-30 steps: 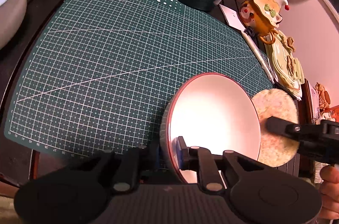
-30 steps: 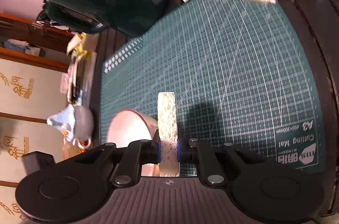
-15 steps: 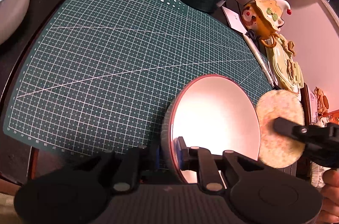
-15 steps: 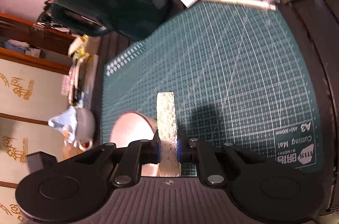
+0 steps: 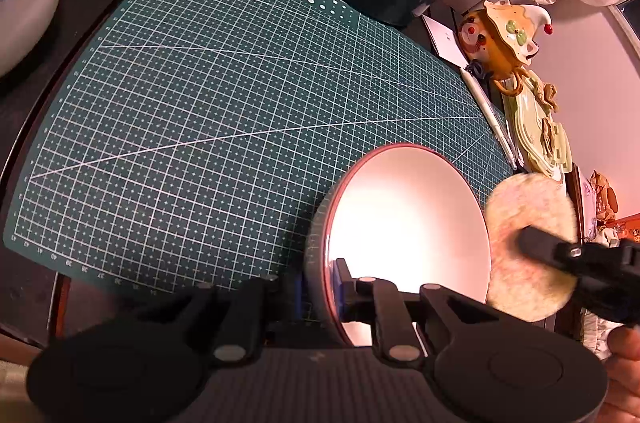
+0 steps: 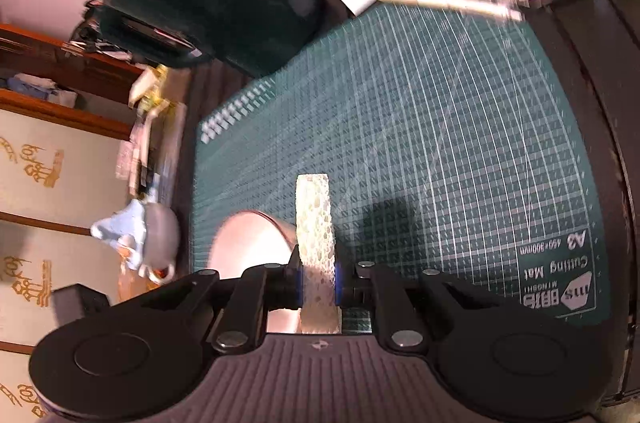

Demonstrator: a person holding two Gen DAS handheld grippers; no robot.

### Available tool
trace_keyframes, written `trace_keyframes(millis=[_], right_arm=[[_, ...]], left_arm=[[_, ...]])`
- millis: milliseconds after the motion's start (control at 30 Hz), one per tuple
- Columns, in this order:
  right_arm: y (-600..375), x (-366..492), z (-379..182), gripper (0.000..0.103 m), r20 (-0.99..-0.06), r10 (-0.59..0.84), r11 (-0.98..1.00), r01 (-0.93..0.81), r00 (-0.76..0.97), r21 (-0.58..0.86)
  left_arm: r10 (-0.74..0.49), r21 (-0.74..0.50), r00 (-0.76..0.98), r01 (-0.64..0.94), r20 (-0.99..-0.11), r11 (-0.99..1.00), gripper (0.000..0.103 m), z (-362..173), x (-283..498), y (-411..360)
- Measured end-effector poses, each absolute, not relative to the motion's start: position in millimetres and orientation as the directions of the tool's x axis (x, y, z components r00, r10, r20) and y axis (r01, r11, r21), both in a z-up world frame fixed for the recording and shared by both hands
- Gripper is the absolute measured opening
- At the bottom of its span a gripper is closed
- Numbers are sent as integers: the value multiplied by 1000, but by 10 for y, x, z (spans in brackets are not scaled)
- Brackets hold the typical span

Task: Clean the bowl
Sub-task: 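Rub the sponge up and down the bowl's outer wall with the right tool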

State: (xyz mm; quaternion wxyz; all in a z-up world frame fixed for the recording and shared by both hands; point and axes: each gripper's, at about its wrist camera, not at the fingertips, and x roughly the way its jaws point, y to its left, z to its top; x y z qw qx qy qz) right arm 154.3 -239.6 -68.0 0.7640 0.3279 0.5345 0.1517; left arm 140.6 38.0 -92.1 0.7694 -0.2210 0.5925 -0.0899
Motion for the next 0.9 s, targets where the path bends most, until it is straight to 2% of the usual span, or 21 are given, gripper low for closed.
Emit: trace_keyframes(millis=[100, 333, 600, 900], right_arm=[[-2400, 1524, -625, 13, -706, 585, 737, 102, 400, 668], [-2336, 1603, -894, 13, -755, 575, 753, 158, 317, 639], [-2364, 1532, -622, 13, -706, 587, 742, 86, 396, 665], [-2389, 1560, -687, 13, -734, 555, 764, 111, 391, 636]], left_arm=[[-400, -447, 282, -124, -872, 886, 14, -918, 1397, 378], [-401, -448, 283, -126, -872, 885, 14, -923, 1388, 369], [-399, -445, 281, -120, -873, 888, 14, -925, 1386, 360], [-400, -445, 281, -116, -872, 888, 14, -898, 1408, 348]])
